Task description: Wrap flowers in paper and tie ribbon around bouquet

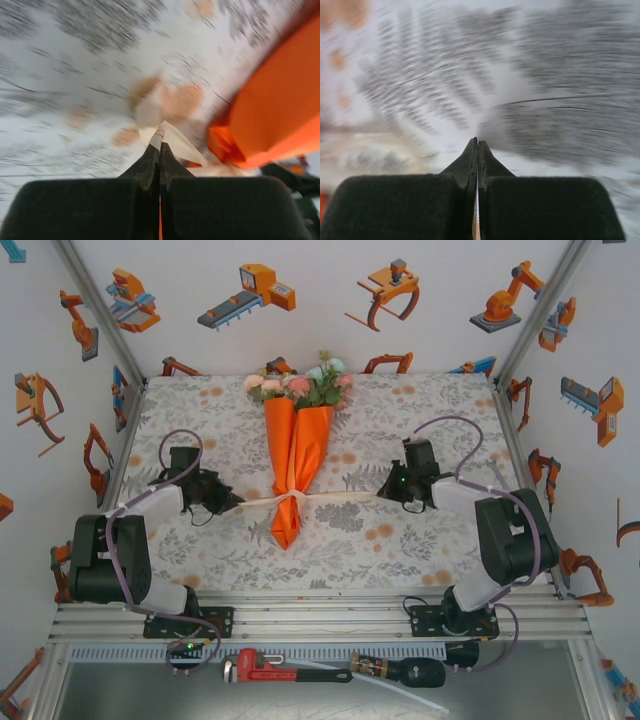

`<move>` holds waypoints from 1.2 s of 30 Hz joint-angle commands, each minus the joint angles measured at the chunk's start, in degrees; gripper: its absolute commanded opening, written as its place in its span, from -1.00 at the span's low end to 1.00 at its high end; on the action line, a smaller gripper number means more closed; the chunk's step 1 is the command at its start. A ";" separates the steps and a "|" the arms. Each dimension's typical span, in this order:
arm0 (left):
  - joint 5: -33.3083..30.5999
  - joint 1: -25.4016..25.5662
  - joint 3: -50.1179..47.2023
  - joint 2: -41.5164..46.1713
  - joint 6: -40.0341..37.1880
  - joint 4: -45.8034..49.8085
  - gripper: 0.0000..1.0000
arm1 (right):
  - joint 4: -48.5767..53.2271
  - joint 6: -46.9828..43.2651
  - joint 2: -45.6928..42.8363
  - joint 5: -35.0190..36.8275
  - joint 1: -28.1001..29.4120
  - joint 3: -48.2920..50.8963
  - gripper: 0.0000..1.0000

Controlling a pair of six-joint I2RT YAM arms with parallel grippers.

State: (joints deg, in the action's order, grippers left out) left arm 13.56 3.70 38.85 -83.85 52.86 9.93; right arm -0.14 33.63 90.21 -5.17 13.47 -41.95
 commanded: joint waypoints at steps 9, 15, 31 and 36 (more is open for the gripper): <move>-3.38 -3.64 -1.65 -1.41 -3.29 -2.28 -1.00 | 3.57 -0.44 -2.32 6.71 -7.72 2.05 -1.00; -2.48 -0.92 -1.96 1.08 -3.61 -6.25 -0.54 | 4.59 -3.65 -4.20 -6.78 -0.09 -3.69 -0.59; -9.13 16.64 5.72 2.57 1.47 -4.63 -0.03 | 7.94 -9.16 -11.23 2.17 5.20 -8.30 0.20; -27.14 15.81 7.47 13.11 -9.13 5.56 0.14 | 8.73 -12.75 -15.55 4.25 -0.01 -7.19 0.42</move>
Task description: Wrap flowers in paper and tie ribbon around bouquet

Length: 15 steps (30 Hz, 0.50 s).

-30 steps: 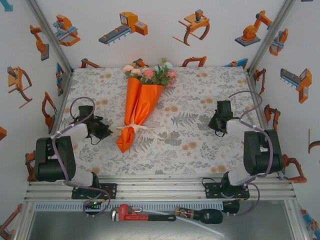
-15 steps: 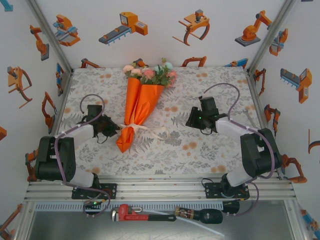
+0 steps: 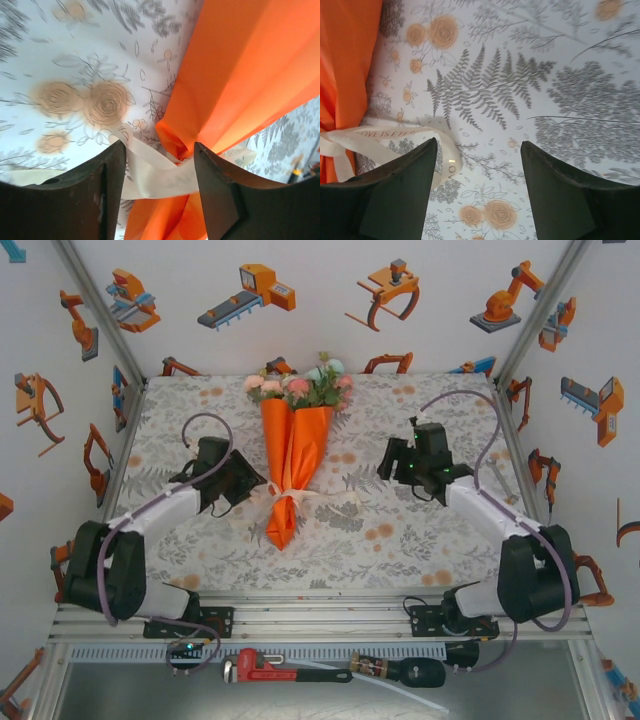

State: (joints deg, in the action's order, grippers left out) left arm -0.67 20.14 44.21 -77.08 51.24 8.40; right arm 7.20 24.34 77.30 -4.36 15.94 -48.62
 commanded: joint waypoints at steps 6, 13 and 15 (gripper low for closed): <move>-38.85 -1.11 -5.19 20.04 -24.70 2.23 0.53 | -4.18 -10.27 -4.70 10.76 -8.63 3.95 0.72; -43.87 -6.89 -22.08 24.04 -43.37 -23.17 0.94 | -26.40 -15.32 -0.69 21.78 -13.26 15.07 0.99; -39.63 -9.59 -24.03 20.30 -45.72 -29.06 0.94 | -33.30 -18.47 2.97 21.12 -13.88 17.30 0.99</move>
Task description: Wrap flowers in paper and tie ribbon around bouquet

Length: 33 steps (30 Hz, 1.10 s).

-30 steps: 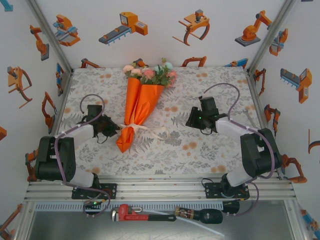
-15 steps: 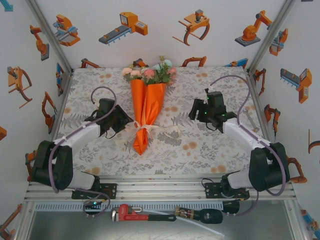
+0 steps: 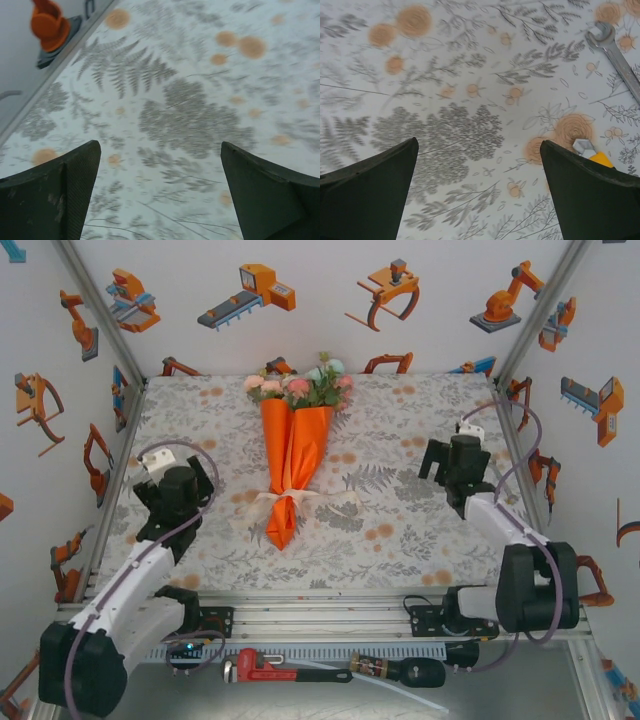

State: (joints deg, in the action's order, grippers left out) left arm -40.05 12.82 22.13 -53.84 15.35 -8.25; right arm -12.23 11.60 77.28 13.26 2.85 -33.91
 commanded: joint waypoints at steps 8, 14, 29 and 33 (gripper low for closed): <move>20.14 -9.23 -4.30 -23.26 -10.03 -39.59 0.94 | -33.08 -7.12 9.36 -7.95 -4.44 10.41 0.99; 27.76 -10.46 -0.07 -34.90 -11.47 -42.54 0.94 | -37.71 -7.41 11.24 -10.75 -5.01 11.62 0.99; 27.75 -10.36 0.24 -34.40 -11.48 -41.58 0.94 | -37.52 -7.11 11.32 -10.51 -5.17 11.52 0.99; 27.70 -10.36 0.28 -34.40 -11.49 -41.45 0.94 | -36.95 -6.90 11.49 -10.97 -5.51 11.06 0.99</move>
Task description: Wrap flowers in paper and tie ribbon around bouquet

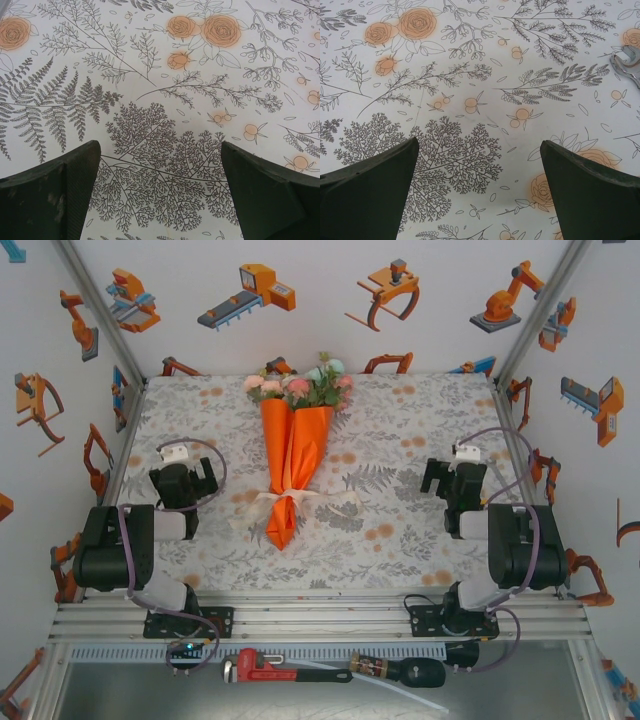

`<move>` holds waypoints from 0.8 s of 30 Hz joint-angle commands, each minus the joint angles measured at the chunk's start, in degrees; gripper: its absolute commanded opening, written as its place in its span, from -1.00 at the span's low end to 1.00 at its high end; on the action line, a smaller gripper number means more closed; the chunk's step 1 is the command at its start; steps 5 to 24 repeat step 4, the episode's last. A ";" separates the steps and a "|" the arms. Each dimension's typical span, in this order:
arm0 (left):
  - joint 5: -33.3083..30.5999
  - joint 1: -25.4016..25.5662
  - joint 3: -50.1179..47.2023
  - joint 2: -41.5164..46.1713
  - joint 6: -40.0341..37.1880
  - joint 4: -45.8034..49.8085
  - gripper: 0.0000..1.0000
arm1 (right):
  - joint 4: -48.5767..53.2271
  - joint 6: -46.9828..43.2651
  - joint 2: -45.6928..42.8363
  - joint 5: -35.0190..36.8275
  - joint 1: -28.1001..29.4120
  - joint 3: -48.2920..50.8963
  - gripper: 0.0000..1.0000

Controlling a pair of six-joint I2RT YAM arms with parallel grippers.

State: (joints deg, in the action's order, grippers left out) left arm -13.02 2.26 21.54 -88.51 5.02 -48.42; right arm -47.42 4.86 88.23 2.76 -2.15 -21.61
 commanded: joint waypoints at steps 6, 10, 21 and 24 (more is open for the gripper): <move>0.71 0.20 0.87 0.23 -1.09 -1.33 0.94 | -2.18 -0.31 0.37 -0.44 -0.56 -0.77 0.99; 0.71 0.20 0.87 0.23 -1.09 -1.33 0.94 | -2.18 -0.31 0.37 -0.44 -0.56 -0.77 0.99; 0.71 0.20 0.87 0.23 -1.09 -1.33 0.94 | -2.18 -0.31 0.37 -0.44 -0.56 -0.77 0.99; 0.71 0.20 0.87 0.23 -1.09 -1.33 0.94 | -2.18 -0.31 0.37 -0.44 -0.56 -0.77 0.99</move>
